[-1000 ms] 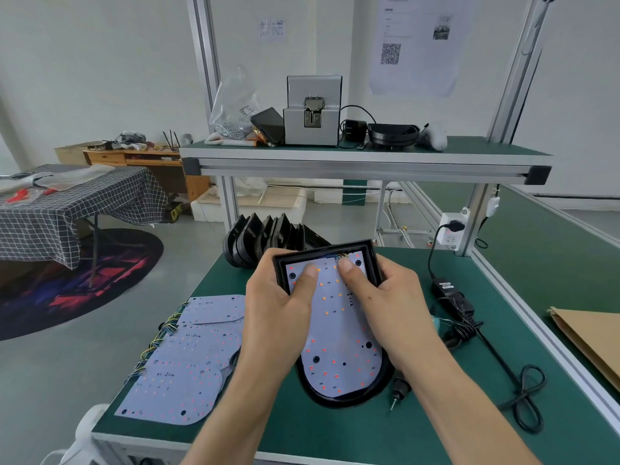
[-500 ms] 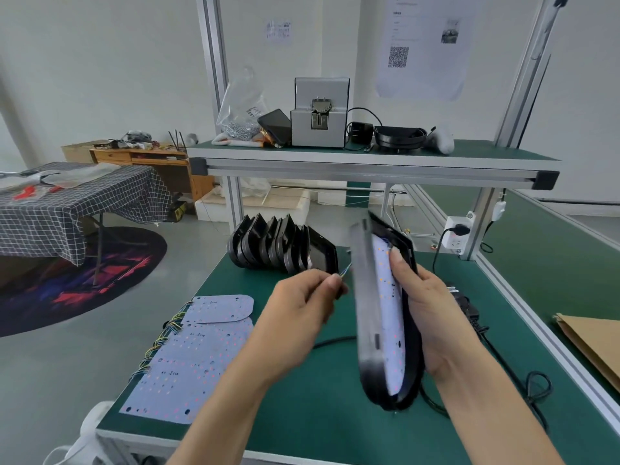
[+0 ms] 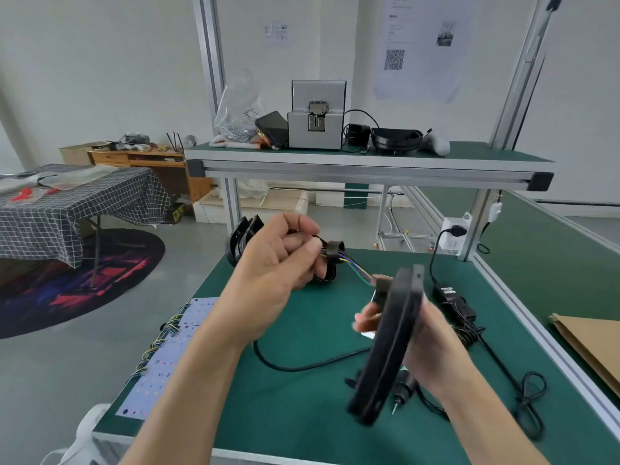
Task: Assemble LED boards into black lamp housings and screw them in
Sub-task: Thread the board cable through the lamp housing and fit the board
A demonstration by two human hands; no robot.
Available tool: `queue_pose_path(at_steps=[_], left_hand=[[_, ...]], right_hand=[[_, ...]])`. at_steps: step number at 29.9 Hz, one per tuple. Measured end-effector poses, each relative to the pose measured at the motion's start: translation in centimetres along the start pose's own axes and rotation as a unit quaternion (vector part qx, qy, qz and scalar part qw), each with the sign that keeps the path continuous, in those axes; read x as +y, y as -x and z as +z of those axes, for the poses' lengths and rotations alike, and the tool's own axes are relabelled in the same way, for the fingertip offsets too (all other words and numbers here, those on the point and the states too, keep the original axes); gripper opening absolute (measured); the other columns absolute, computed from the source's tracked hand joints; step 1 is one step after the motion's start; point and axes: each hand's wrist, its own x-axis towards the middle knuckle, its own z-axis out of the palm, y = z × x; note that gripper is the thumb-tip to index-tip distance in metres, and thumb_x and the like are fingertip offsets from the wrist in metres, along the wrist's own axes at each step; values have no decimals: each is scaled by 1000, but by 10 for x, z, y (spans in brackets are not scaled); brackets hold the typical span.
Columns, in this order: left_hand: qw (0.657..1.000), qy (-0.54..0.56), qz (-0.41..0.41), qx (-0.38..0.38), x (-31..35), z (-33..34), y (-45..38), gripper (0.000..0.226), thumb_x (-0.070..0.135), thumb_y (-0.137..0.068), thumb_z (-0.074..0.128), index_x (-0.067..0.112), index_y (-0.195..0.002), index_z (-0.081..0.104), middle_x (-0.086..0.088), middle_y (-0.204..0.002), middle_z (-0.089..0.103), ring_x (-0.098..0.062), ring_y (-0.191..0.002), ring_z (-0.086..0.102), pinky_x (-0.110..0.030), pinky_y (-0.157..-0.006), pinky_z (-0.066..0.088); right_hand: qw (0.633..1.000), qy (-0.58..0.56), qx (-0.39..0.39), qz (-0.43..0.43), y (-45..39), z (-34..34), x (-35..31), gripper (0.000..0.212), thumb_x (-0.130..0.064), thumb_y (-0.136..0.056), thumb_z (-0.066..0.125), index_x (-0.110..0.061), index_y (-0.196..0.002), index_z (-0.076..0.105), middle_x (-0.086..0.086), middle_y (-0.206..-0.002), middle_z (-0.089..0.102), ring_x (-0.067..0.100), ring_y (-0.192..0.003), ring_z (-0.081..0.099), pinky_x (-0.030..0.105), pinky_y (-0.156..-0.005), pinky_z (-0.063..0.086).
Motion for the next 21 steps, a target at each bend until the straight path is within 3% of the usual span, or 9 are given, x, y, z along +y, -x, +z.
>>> queue_pose_path(at_steps=[2, 4, 7, 10, 12, 15, 16, 18, 21], left_hand=[[998, -58, 8, -19, 5, 3, -6, 8, 16, -98, 56, 22, -102, 55, 0, -71, 62, -14, -65, 54, -24, -66, 45], [989, -140, 11, -48, 8, 8, -9, 10, 20, -98, 55, 29, -98, 54, 2, -69, 61, -27, -65, 51, -44, -67, 44], [965, -247, 10, -88, 9, 18, -12, 11, 23, -101, 53, 33, -97, 50, -2, -67, 61, -35, -67, 51, -50, -65, 46], [940, -321, 27, -110, 7, 27, -15, 15, 15, -103, 55, 27, -100, 47, -4, -66, 60, -23, -59, 49, -38, -58, 43], [934, -337, 22, -115, 5, 29, -17, 15, 9, -102, 55, 21, -102, 46, -4, -69, 64, -23, -61, 52, -38, -58, 44], [932, -347, 18, -107, 0, 28, -15, 15, 6, -102, 52, 20, -104, 46, 8, -65, 66, -13, -57, 53, -27, -54, 41], [934, -341, 15, -103, -2, 28, -13, 16, 6, -102, 51, 22, -104, 46, 12, -61, 64, -10, -52, 48, -22, -52, 37], [949, -304, 0, -87, -5, 29, -11, 18, 9, -102, 53, 26, -103, 48, 8, -56, 57, -15, -50, 41, -26, -52, 36], [980, -188, -44, -49, -8, 26, -12, 12, 19, -96, 58, 30, -100, 52, -6, -58, 50, -38, -58, 36, -40, -60, 34]], right_hand=[[999, 25, -42, 6, 0, -4, 1, 103, -70, -68, 86, -5, -142, 58, 26, -138, 64, 44, -130, 60, 52, -104, 52], [996, 77, -33, -35, -1, -5, -6, 105, -79, -78, 69, -10, -153, 46, 17, -151, 57, 33, -144, 50, 59, -120, 34], [966, 223, -18, -127, -5, -2, -24, 75, -74, -96, 48, -22, -150, 53, 1, -150, 60, 20, -145, 50, 54, -124, 29], [905, 385, -78, -166, -11, 20, -40, 43, -59, -106, 49, -39, -142, 63, -15, -135, 70, 7, -132, 60, 27, -112, 46], [874, 452, -78, -159, -18, 34, -45, 32, -52, -107, 51, -40, -131, 70, -24, -111, 75, -3, -104, 68, 11, -87, 49], [858, 489, -53, -149, -22, 42, -42, 30, -44, -107, 55, -29, -94, 76, -3, -69, 67, 14, -58, 54, 33, -57, 46], [856, 493, -55, -145, -21, 42, -42, 33, -45, -106, 55, -28, -84, 73, -1, -59, 57, 15, -52, 43, 31, -52, 38], [858, 492, -63, -132, -16, 39, -44, 32, -50, -103, 56, -34, -79, 71, -9, -56, 51, 7, -50, 38, 20, -51, 32], [841, 522, -81, -114, -11, 37, -49, 22, -57, -96, 57, -45, -91, 75, -18, -83, 71, 3, -80, 65, 16, -72, 45]])
